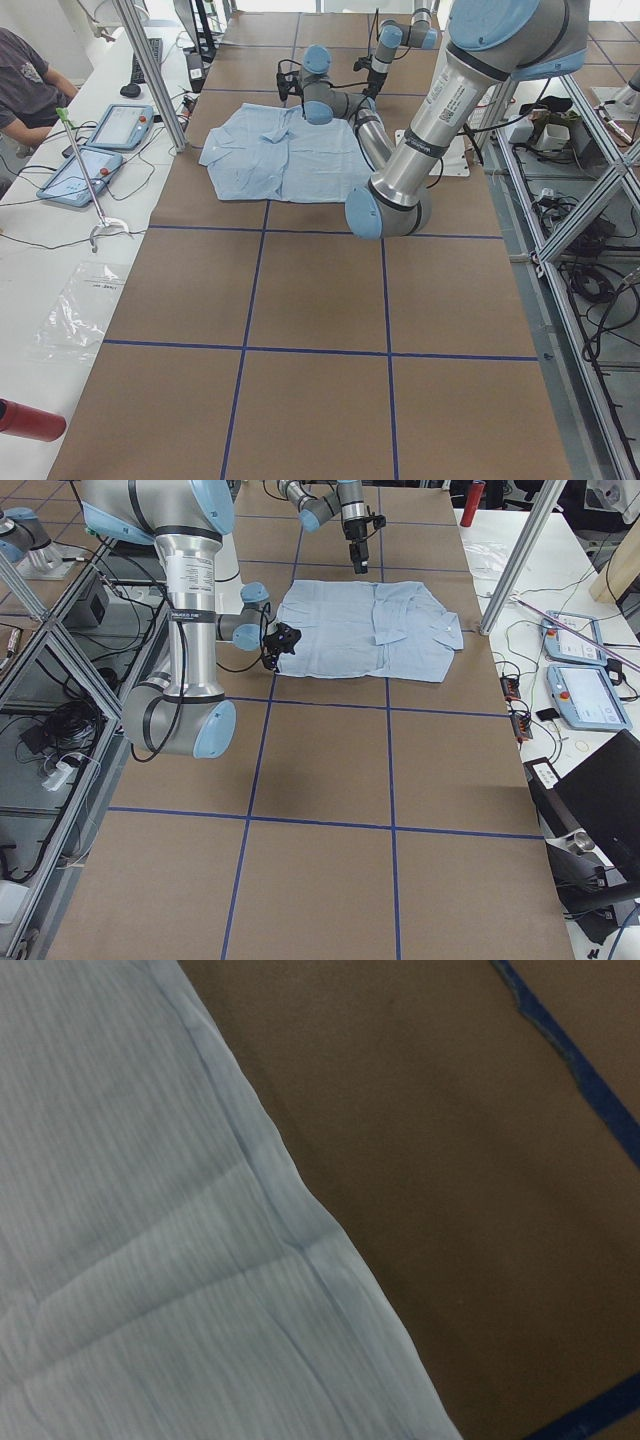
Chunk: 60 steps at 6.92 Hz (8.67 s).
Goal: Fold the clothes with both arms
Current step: 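Release the sleeve with the left gripper and move it toward the hem, then grasp both hem corners nearest the robot with the left and right grippers, then lift the hem with both grippers and fold it up toward the collar, then open both grippers and release the folded hem near the collar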
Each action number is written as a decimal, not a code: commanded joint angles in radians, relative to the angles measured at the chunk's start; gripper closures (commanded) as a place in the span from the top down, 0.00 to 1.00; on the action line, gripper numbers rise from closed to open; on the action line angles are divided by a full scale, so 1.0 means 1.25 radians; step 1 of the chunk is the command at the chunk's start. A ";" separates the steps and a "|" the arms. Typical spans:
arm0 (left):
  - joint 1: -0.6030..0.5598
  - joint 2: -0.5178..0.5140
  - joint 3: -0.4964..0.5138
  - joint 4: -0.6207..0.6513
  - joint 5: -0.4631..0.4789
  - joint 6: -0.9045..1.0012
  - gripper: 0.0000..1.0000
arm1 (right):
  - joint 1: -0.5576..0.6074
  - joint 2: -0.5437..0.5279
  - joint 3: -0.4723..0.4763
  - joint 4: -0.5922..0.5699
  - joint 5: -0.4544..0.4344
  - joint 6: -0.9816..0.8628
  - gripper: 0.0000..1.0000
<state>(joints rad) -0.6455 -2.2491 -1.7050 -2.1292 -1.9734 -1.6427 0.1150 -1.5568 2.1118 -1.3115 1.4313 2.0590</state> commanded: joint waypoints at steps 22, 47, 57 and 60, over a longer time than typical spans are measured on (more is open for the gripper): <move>0.384 0.439 -0.266 0.242 0.326 -0.138 0.76 | 0.006 -0.033 0.067 -0.001 -0.002 0.019 0.00; 0.018 0.306 -0.375 0.317 0.234 0.063 0.00 | 0.483 0.306 0.044 -0.300 0.252 -0.196 0.00; -0.119 0.078 0.348 -0.148 0.268 0.146 0.00 | 0.569 0.579 -0.694 0.044 0.247 -0.284 0.00; -0.118 0.070 0.399 -0.182 0.278 0.180 0.09 | 0.572 0.589 -0.727 0.061 0.245 -0.286 0.14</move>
<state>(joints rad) -0.7936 -2.1602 -1.2197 -2.3471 -1.6293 -1.4418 0.8299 -0.8228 1.2118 -1.2402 1.7395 1.7035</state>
